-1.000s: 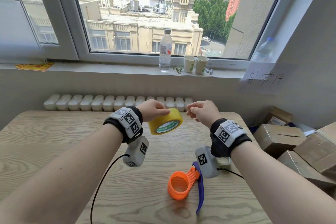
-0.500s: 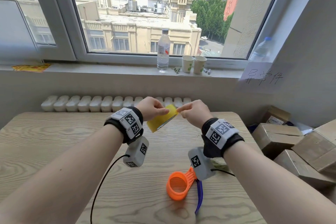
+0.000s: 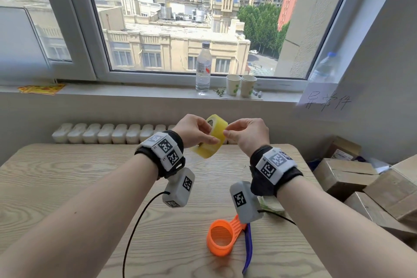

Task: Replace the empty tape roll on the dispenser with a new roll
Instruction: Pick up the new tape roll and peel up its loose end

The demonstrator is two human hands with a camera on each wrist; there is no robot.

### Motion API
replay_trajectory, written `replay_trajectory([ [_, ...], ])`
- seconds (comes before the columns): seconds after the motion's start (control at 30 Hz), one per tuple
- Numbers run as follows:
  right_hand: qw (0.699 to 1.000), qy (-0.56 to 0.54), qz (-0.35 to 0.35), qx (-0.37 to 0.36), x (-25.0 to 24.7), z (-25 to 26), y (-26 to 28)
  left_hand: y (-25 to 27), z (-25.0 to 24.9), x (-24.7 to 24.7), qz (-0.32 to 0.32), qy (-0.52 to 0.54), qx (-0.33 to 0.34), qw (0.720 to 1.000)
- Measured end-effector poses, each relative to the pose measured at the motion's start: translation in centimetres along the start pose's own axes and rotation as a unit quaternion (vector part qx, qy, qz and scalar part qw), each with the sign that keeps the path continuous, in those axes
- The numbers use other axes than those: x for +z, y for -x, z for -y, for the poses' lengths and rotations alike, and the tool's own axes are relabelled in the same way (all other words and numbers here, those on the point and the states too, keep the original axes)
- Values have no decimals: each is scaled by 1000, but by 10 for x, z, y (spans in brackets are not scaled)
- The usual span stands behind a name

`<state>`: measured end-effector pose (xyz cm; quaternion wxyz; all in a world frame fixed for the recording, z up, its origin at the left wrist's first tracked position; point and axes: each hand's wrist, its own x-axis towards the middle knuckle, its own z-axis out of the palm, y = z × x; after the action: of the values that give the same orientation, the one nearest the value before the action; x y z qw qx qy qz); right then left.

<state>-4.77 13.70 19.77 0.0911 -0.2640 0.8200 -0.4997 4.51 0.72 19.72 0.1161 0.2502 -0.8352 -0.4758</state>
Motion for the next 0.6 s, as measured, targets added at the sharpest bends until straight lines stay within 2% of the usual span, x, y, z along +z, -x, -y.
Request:
replay_trajectory([
  [0.2, 998, -52, -23, -20, -1, 8, -1, 0, -8, -4, -17, 42, 12, 999],
  [0.6, 999, -12, -14, -39, -5, 12, 0, 2, -12, -5, -3, 34, 15, 999],
])
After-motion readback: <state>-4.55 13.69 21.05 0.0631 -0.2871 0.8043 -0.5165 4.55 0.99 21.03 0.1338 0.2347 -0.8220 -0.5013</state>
